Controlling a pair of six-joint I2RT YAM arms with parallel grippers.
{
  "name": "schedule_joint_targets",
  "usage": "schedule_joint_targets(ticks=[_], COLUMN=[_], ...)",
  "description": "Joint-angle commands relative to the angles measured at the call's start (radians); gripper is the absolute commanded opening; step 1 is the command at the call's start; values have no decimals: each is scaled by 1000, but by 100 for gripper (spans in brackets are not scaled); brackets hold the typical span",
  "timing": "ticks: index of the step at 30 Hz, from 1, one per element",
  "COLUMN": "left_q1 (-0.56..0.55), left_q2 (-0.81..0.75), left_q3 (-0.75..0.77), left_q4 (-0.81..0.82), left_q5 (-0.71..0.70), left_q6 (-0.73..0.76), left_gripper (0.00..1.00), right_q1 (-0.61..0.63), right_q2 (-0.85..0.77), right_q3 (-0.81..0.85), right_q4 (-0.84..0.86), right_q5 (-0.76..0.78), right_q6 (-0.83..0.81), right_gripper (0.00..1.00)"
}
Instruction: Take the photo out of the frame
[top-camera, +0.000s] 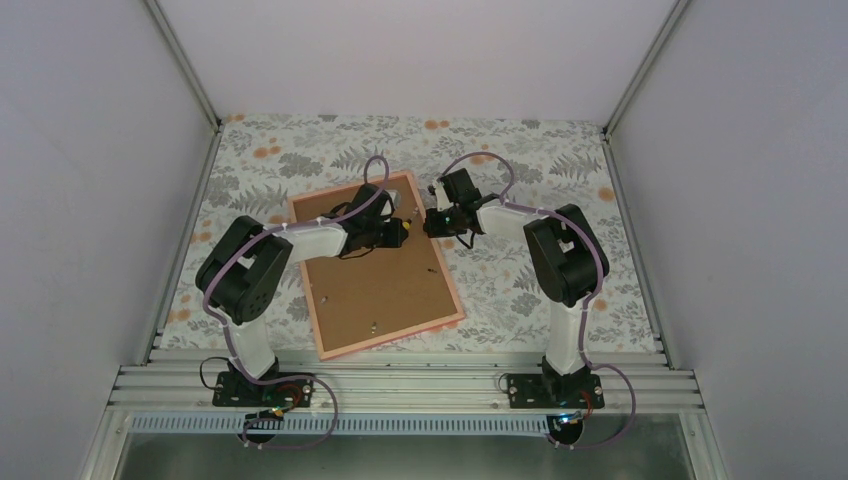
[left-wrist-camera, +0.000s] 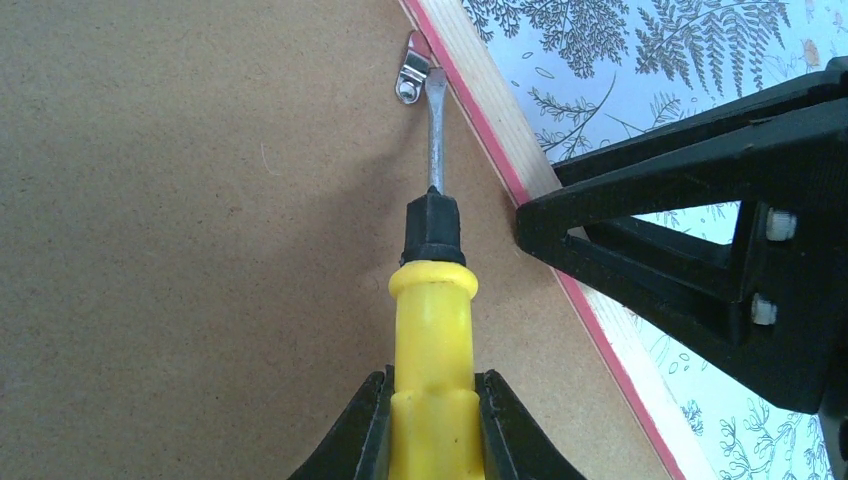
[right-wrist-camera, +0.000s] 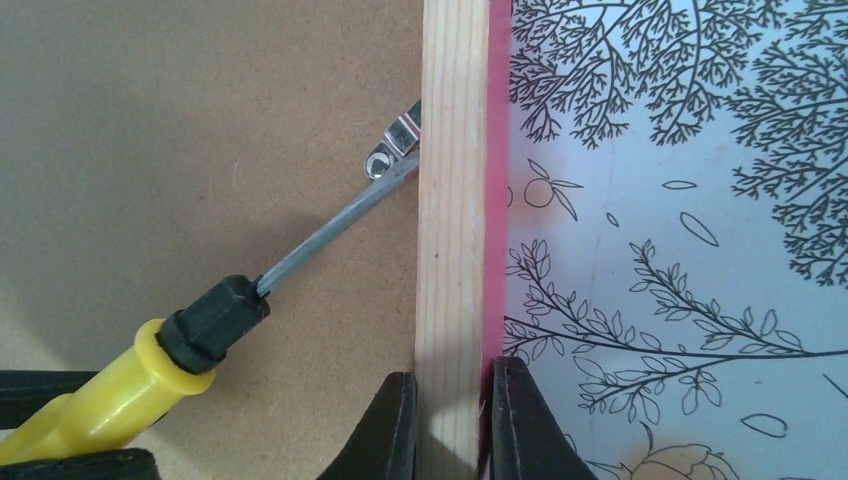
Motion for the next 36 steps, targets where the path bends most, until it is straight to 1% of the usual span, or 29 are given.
schedule_joint_targets(ticks=[1, 6, 14, 28, 36], left_q1=[14, 23, 25, 14, 20], left_q2=[29, 23, 22, -77, -169], left_q3=[14, -5, -11, -104, -138], left_q4=[-34, -36, -25, -20, -38], left_q5=[-65, -88, -69, -25, -68], left_q6=[-20, -53, -63, -61, -63], left_gripper=[2, 2, 2, 2, 2], right_q1=[1, 2, 1, 2, -4], right_q2=[7, 4, 2, -9, -20], right_q3=[-32, -36, -45, -48, -53], right_q4=[-44, -42, -40, -36, -37], right_q5=[-35, -33, -33, -35, -10], right_q6=[-20, -19, -17, -10, 7], right_gripper=[6, 6, 6, 5, 4])
